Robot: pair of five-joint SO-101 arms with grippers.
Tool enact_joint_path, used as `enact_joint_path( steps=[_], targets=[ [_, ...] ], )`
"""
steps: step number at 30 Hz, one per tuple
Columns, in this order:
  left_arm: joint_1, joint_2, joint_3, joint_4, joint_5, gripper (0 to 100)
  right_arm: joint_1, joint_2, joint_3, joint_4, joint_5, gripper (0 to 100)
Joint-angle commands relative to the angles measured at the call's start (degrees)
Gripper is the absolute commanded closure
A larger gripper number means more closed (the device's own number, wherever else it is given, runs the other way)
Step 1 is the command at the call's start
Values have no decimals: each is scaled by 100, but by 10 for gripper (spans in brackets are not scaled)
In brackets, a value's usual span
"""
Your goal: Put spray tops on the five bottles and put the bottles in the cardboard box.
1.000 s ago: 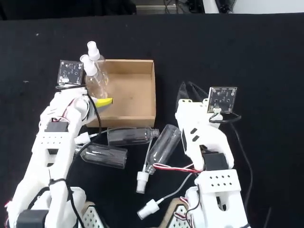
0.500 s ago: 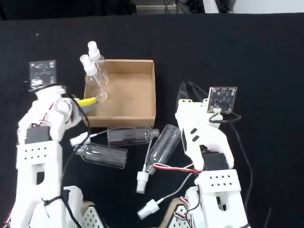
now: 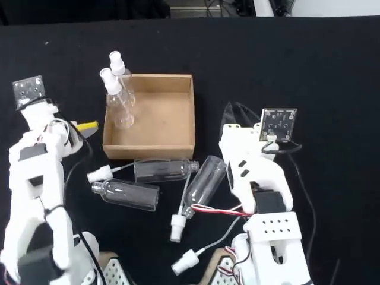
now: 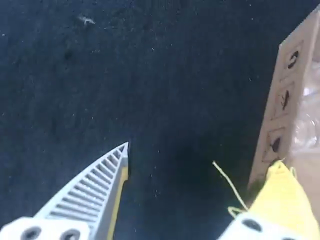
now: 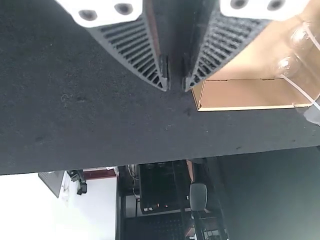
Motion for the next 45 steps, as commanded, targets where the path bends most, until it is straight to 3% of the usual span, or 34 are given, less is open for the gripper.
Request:
enact_joint_path(
  steps=[1, 5, 7, 23, 45],
  targets=[
    [4, 378, -558, -202, 26, 770, -35, -57, -22, -149, 53, 962],
    [48, 800, -822, -167, 18, 914, -53, -66, 31, -185, 53, 962],
    [127, 985, -936, -167, 18, 940, -53, -66, 31, -185, 53, 962],
    [980, 1231, -602, -141, 70, 932, -53, -84, 31, -185, 53, 962],
    [1218, 1222, -286, -114, 308, 933, -62, -84, -4, -185, 53, 962]
  ],
)
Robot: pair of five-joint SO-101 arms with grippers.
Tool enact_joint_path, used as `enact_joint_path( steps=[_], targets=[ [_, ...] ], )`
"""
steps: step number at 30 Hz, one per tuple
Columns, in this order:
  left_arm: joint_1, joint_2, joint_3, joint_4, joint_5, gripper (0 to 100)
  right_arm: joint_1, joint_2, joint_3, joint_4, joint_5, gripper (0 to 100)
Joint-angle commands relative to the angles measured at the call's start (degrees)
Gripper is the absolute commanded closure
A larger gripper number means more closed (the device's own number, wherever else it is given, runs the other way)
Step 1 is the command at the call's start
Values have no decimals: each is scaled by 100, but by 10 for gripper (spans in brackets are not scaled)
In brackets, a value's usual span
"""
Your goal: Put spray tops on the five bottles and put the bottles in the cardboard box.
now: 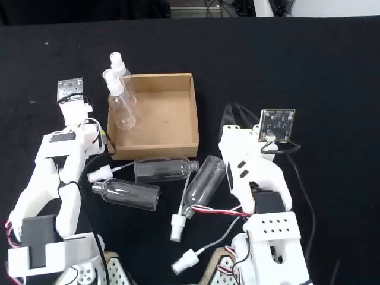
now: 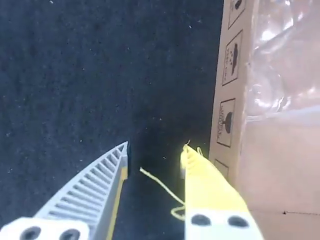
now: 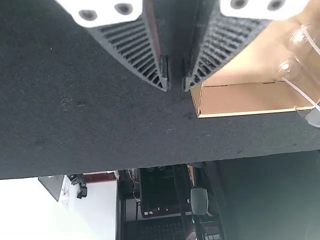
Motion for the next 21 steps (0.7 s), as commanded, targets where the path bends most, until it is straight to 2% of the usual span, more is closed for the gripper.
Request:
enact_joint_path(
  steps=[1, 12, 15, 21],
  targets=[
    [101, -97, -13, 26, 44, 933, -62, -84, -84, -176, 53, 962],
    [-31, -325, -92, 246, 18, 931, -62, -84, -84, -176, 53, 962],
    [-321, -862, -224, 721, 0, 931, -62, -84, -75, -176, 53, 962],
    [-716, -2075, -444, 2259, 0, 930, -62, -84, -66, -176, 53, 962]
  ],
)
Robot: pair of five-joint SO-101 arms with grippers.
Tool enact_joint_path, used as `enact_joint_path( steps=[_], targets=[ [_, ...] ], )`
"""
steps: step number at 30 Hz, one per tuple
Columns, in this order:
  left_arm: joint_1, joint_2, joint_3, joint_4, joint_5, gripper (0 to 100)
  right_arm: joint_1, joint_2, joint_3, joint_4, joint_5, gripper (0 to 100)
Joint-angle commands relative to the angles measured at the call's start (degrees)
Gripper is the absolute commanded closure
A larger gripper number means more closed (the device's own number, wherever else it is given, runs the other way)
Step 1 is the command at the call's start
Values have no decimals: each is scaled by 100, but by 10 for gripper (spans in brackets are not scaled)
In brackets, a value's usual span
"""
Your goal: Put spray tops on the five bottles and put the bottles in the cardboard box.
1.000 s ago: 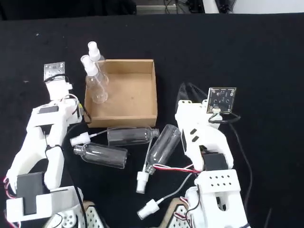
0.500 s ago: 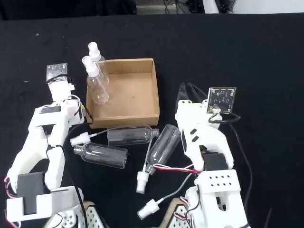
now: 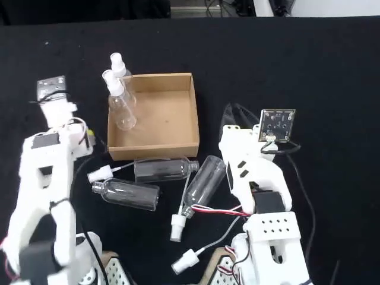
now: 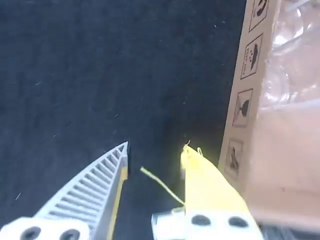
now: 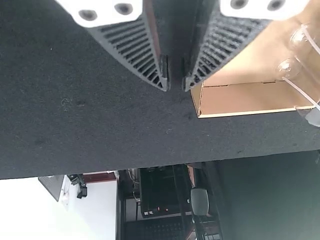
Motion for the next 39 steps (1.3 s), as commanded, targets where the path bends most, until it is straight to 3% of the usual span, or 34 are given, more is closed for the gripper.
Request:
enact_joint_path(
  steps=[1, 6, 10, 14, 18, 23, 27, 29, 34, 39],
  targets=[
    [-277, -818, -312, 791, -9, 930, -62, -84, -75, -176, 53, 962],
    [-646, -1099, -84, 1020, -9, 930, -149, -92, -136, 53, 598, 962],
    [-716, -1099, 4, 1398, -18, 930, -651, -75, -611, 905, 1116, 962],
    [-1042, -1037, 66, 1530, -18, 930, -1415, -57, -1446, 2365, 1635, 962],
    [-1947, -1099, 295, 1055, 44, 930, -2453, -48, -2141, 3473, 2321, 962],
    [-2853, -1046, 347, 800, 273, 880, -3868, -4, -2615, 4220, 2418, 962],
    [-3204, -1046, 312, 800, 589, 761, -4571, 444, -2862, 4431, 2418, 955],
    [-3354, -1081, 312, 800, 747, 723, -4782, 884, -2958, 4422, 2418, 906],
    [-3582, -1090, 312, 782, 967, 718, -5152, 2000, -3301, 4185, 2418, 740],
    [-3688, -1046, 356, 598, 967, 718, -5354, 2932, -3178, 3516, 2418, 724]
  ],
)
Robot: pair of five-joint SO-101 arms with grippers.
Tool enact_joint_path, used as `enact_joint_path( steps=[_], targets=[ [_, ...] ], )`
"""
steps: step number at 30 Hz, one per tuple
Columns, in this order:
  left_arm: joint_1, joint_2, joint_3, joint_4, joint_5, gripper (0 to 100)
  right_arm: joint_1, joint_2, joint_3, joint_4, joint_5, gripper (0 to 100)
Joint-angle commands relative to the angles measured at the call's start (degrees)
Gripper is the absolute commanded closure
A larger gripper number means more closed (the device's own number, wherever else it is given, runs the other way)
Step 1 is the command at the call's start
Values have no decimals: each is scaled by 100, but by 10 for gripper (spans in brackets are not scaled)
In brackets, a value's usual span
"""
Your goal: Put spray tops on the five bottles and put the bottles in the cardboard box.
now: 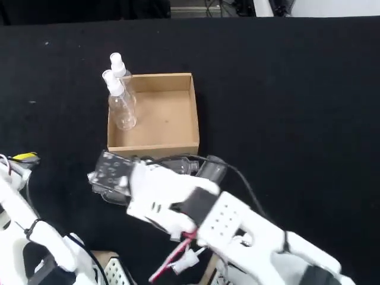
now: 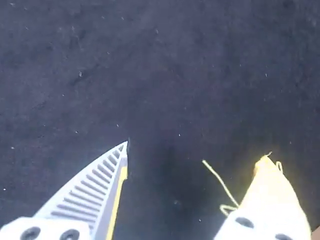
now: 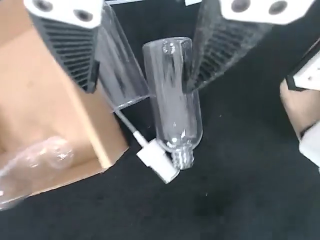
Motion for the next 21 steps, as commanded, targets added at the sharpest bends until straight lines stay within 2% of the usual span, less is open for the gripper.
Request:
enact_joint_path(
  steps=[1, 7, 21],
  targets=[
    [-110, -123, -84, -132, 44, 718, -220, 602, -215, -475, 35, 724],
    [-101, -123, -84, -132, 44, 718, -677, 1516, -620, -519, 35, 724],
    [-119, -123, -110, -97, 9, 718, -624, 3732, -1912, -519, 62, 724]
  ],
)
